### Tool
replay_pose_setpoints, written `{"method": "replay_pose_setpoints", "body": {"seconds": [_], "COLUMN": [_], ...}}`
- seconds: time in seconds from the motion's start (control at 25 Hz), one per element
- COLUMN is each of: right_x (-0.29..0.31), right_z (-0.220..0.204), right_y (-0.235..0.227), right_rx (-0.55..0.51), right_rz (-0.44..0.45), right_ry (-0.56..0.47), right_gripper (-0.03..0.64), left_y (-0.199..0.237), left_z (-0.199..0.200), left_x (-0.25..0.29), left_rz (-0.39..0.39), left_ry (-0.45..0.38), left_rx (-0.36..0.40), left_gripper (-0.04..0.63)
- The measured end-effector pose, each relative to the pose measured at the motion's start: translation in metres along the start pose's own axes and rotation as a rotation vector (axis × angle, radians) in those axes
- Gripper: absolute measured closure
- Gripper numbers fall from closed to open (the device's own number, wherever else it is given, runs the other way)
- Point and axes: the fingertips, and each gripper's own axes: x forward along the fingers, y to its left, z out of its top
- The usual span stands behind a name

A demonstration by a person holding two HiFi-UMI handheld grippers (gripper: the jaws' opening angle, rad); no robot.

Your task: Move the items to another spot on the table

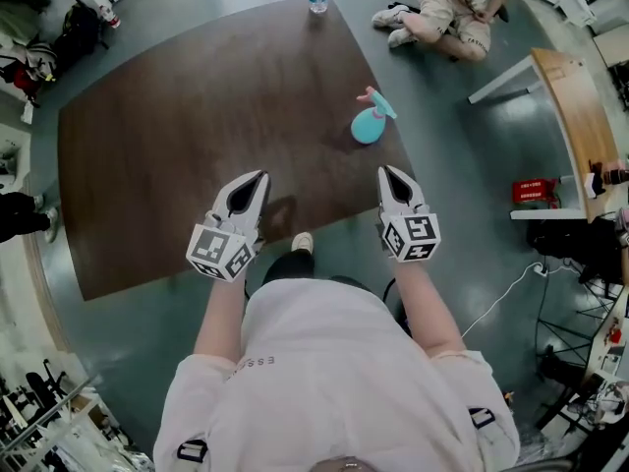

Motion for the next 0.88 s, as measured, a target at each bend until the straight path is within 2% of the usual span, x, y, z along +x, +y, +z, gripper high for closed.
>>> {"method": "replay_pose_setpoints", "body": {"seconds": [0.24,0.52,0.72,0.88], "right_x": [-0.046,-0.111,-0.145,-0.165], "right_z": [-0.016,-0.054,-0.056,-0.042], "right_y": [0.043,0.105,0.155,0.197], "right_rx": [-0.012,-0.051,-0.099,-0.139], "right_rz": [0.091,0.234,0.334,0.391], "right_ry": [-0.009,0.02,0.008,-0.045], "right_gripper": [0.626,0.626,0.626,0.626], "left_y": [-0.036,-0.093,-0.116,-0.12], "left_z": [-0.016,-0.05,-0.049,-0.039], "left_x": [-0.06,-0.156,-0.224,-0.275], "left_rz": [0.055,0.178,0.278,0.348], "left_ry": [-0.015,-0.019,-0.057,-0.086], "left_rx": [0.001,-0.008,0.001,0.022], "left_gripper": [0.58,0.58,0.58,0.58]}}
